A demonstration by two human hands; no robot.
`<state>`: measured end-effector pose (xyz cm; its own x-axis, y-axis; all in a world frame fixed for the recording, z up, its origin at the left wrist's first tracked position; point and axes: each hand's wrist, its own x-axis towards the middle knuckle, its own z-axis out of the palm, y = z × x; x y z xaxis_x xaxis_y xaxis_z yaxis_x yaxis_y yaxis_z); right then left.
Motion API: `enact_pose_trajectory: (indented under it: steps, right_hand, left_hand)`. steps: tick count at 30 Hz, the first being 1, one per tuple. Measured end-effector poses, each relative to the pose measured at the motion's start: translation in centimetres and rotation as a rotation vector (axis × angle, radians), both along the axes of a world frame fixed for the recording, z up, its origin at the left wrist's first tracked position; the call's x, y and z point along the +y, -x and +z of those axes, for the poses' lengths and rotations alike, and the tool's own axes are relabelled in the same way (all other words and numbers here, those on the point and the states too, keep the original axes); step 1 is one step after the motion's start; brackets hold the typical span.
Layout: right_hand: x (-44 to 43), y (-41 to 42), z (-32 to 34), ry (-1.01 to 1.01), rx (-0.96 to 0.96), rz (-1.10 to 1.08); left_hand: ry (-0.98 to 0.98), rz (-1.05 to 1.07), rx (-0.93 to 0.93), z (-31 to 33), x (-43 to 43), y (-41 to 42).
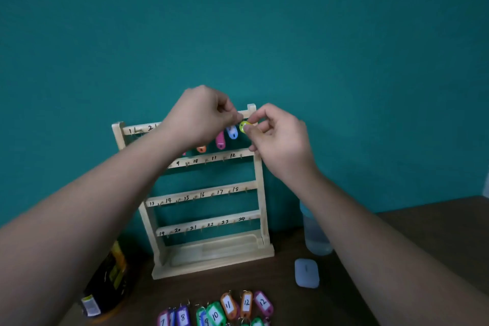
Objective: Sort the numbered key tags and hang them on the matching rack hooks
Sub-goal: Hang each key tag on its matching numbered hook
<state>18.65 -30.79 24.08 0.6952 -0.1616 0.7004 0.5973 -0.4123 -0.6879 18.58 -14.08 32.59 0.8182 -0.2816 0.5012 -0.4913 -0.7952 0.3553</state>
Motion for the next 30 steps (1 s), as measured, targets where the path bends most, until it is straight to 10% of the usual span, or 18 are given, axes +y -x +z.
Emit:
enact_pose_trajectory:
  steps: [5,16,24,30]
  right_hand:
    - [0.7,-1.6,1.2,0.008,-0.009,-0.077]
    - [1.3,-2.5,0.5,0.028,0.039,-0.117]
    - [0.4,-1.8,0.3,0.221,-0.111,-0.247]
    - [0.6,-0.3,1.9,0.017,0.039,0.112]
  left_hand:
    - [-0.241,0.089,-0.298,1.3,-0.5,-2.7]
    - [-0.323,0.124,-0.231,0.5,-0.3,-4.4]
    - [-0.005,0.075,-0.188,1.6,0.9,-1.6]
    - [0.115,-0.033,-0.147,1.6,0.1,0.0]
